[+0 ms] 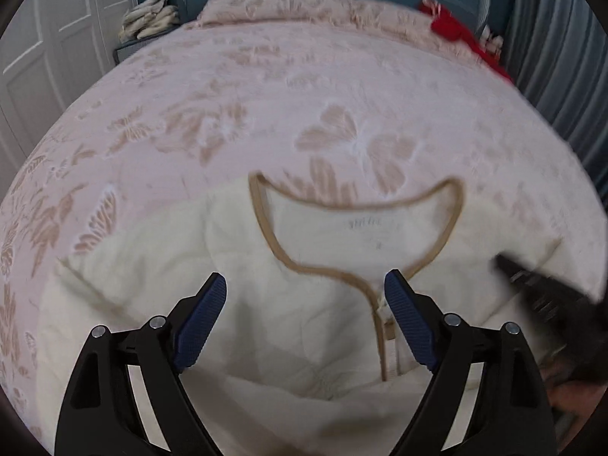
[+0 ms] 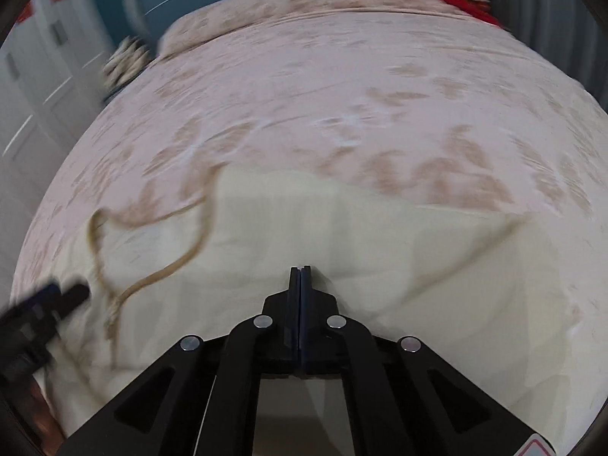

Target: Fold large clothes

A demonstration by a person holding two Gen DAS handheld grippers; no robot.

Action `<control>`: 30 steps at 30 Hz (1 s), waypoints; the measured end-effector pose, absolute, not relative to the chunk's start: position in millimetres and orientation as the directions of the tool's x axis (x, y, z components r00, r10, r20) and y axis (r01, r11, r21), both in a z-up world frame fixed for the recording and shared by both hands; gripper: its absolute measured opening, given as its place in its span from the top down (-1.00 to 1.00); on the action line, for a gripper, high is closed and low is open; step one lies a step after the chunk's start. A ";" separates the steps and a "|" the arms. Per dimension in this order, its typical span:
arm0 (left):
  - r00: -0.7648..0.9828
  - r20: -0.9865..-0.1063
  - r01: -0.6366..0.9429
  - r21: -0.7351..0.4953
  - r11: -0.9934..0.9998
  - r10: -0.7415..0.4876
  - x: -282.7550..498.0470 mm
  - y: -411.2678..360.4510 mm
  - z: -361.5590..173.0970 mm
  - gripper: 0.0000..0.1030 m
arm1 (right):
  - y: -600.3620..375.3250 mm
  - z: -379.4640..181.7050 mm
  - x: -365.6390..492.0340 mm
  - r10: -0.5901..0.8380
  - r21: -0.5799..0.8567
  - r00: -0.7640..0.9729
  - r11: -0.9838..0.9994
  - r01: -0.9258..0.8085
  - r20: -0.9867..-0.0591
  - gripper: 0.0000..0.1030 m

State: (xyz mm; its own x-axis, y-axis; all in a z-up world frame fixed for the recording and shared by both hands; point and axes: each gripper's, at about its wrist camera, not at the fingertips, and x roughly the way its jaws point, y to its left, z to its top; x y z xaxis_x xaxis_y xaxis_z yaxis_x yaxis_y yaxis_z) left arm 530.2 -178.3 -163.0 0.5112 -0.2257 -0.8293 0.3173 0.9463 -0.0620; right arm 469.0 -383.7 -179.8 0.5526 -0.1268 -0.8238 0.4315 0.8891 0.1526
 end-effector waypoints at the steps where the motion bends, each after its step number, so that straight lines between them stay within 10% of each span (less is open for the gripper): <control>1: 0.505 -0.838 0.301 -0.054 0.952 -0.207 531.4 -177.3 -169.4 -0.61 | -388.9 -177.8 467.2 -0.164 0.146 0.548 0.866 0.478 -0.820 1.00; 4: 0.513 -0.836 0.252 -0.073 0.965 -0.197 535.9 -161.0 -169.9 -0.61 | -400.1 -159.6 459.0 -0.262 0.137 0.545 0.800 0.584 -0.796 0.73; 11: 0.522 -0.841 0.226 -0.027 0.974 -0.145 567.7 -152.5 -162.8 -0.60 | -298.9 -156.2 517.1 0.117 0.247 0.570 0.956 0.156 -0.813 0.76; 30: 0.587 -0.805 0.216 0.055 0.975 -0.084 569.0 -157.7 -202.8 -0.75 | -291.9 -201.7 520.3 0.052 0.208 0.595 0.958 0.197 -0.802 1.00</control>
